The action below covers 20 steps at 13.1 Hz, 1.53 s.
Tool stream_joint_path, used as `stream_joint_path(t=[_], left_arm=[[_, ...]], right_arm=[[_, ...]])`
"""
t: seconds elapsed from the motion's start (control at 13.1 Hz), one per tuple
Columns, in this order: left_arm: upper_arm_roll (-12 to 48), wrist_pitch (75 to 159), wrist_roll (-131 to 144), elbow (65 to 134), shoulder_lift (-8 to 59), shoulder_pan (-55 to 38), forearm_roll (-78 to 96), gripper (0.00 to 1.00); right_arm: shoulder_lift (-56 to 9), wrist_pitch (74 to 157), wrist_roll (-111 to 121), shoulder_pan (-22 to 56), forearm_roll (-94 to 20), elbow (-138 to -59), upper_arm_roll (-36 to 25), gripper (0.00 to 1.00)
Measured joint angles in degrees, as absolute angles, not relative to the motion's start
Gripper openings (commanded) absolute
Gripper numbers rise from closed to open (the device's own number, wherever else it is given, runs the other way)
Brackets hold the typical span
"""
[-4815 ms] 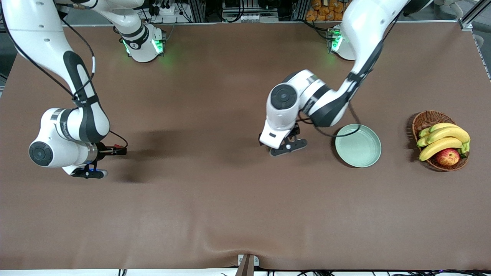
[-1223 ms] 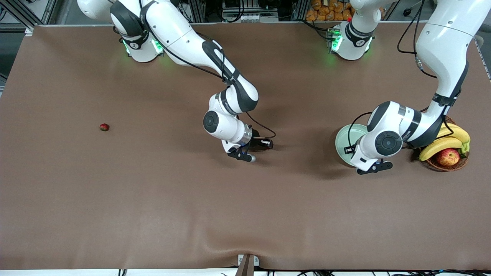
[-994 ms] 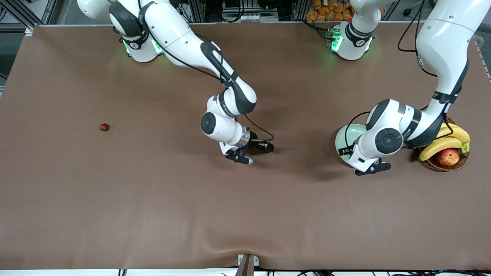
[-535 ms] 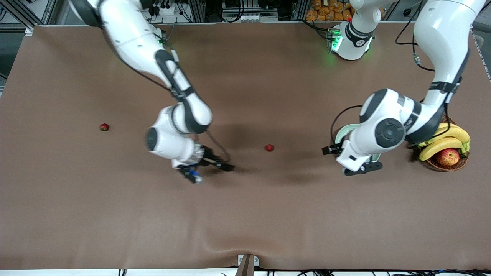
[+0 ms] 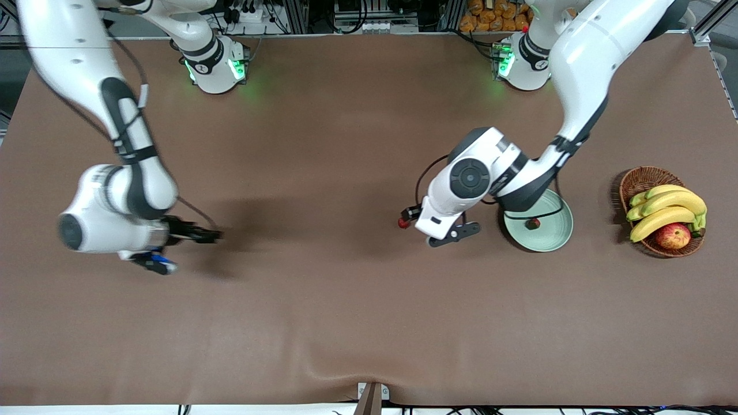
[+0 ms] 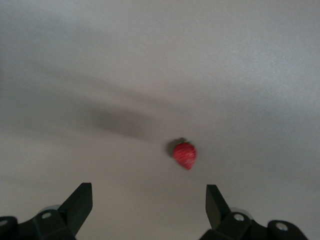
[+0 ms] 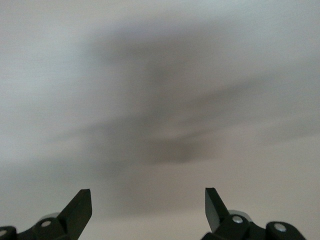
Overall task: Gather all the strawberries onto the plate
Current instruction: 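Grasp the second strawberry with the left gripper while the right gripper grasps the third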
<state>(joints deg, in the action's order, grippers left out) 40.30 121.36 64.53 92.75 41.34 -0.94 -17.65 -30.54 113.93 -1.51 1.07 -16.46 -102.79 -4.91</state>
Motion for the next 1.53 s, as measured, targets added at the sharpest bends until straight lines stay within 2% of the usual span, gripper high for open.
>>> stream_joint_path(t=[0.31,0.38,0.76,0.84,0.99,1.07,1.3,1.38,1.53], left_arm=[[31.39,128.96,69.28,92.23,44.43,-10.11,-17.64,1.0],[30.13,130.37,70.46,92.17,45.18,-11.94,-17.64,0.97],[28.89,132.17,71.6,91.88,47.24,-13.61,-17.64,0.61],[28.84,132.37,71.6,91.86,47.26,-13.43,-17.64,0.51],[28.82,132.44,71.6,91.72,47.27,-13.34,-17.64,0.21],[28.81,132.45,71.6,91.69,47.27,-13.35,-17.64,0.16],[28.79,132.47,71.6,91.51,47.26,-12.68,-17.64,0.14],[28.79,132.47,71.6,91.52,47.27,-12.67,-17.64,0.02],[28.79,132.47,71.6,91.54,47.26,-12.65,-17.64,0.0]], right_arm=[[-30.55,110.05,5.86,-4.97,-4.18,-103.87,-4.84,1.0],[-30.56,109.04,6.06,-5.67,-1.5,-104.17,-4.84,1.0],[-32.15,107.79,6.22,-6.4,5.57,-106.79,-5.05,1.0],[-32.91,107.79,6.22,-6.4,5.78,-107.3,-5.08,0.94],[-34.16,107.79,6.22,-6.63,5.87,-108.46,-5.19,0.85],[-34.43,107.79,6.4,-6.92,5.9,-108.98,-5.25,0.77],[-34.55,107.77,9.39,-8.32,5.92,-109.49,-5.35,0.55],[-34.54,107.77,10.04,-8.89,5.92,-109.5,-5.36,0.44],[-34.54,107.77,10.7,-9.35,5.92,-109.51,-5.36,0.2]])
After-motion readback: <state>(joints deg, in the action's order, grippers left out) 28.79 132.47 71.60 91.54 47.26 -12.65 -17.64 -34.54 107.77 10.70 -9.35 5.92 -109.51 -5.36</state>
